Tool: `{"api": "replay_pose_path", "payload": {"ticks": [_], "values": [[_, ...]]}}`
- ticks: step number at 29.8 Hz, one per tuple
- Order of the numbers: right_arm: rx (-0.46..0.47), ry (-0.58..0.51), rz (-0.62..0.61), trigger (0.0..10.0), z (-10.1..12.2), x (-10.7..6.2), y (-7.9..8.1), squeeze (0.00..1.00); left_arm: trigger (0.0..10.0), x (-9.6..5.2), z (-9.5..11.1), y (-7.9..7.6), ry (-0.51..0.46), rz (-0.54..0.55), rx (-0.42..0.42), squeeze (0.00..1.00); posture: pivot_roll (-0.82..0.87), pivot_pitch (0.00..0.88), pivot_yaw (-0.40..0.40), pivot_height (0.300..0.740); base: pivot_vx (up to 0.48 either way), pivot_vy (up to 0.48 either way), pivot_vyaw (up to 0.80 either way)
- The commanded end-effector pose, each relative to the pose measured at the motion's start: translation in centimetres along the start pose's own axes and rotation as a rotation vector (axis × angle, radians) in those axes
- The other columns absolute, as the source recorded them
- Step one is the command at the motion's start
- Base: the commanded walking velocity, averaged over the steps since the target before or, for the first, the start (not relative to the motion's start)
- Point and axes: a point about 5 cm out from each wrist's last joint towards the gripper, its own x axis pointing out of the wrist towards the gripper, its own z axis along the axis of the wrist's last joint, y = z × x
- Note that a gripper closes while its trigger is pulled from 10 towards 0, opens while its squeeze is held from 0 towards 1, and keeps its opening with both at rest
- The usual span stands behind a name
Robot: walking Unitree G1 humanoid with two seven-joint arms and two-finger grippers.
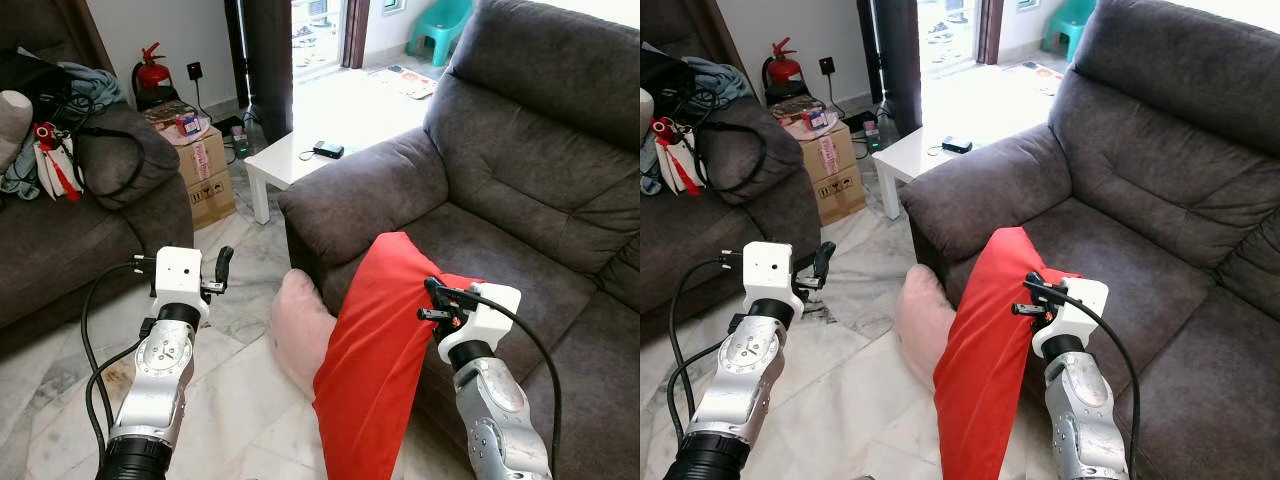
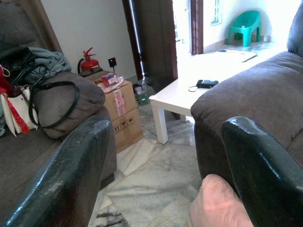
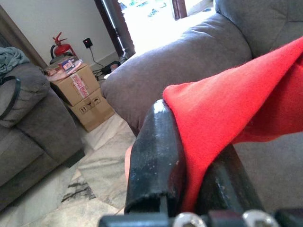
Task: Move the pillow to the sofa from floor
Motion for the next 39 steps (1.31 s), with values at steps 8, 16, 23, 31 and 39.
{"api": "replay_pose_path", "payload": {"ticks": [8, 16, 23, 31, 39], "values": [[-0.094, -0.088, -0.039, 10.0, 0.3, -0.4, -1.6, 0.0, 10.0, -1.5, -2.6, 0.5, 0.069, 0.021, 0.036, 0.0, 0.05, 0.0, -0.041, 0.74, -0.295, 0.0, -0.72], [-0.111, -0.013, -0.09, 10.0, -2.2, -1.8, -2.8, 0.0, 10.0, -2.1, -3.5, 0.6, 0.093, 0.02, 0.049, 0.0, 0.04, 0.0, -0.041, 0.74, -0.277, 0.0, -0.68], [-0.118, 0.0, -0.093, 10.0, -2.8, -1.9, -2.9, 0.0, 10.0, -2.1, -3.8, 0.6, 0.1, 0.019, 0.059, 0.0, 0.03, 0.0, -0.037, 0.74, -0.115, 0.0, -0.68], [-0.135, -0.03, -0.099, 10.0, -2.3, -1.0, -2.9, 0.0, 10.0, -1.1, -3.6, 0.3, 0.088, 0.024, 0.061, 0.0, 0.02, 0.0, -0.036, 0.74, 0.0, 0.0, -0.43], [-0.146, -0.101, -0.06, 10.0, -0.2, 0.8, -1.9, 0.0, 10.0, -0.5, -3.4, 0.8, 0.075, 0.041, 0.069, 0.0, 0.03, 0.0, -0.032, 0.74, 0.0, 0.0, 0.0]]}}
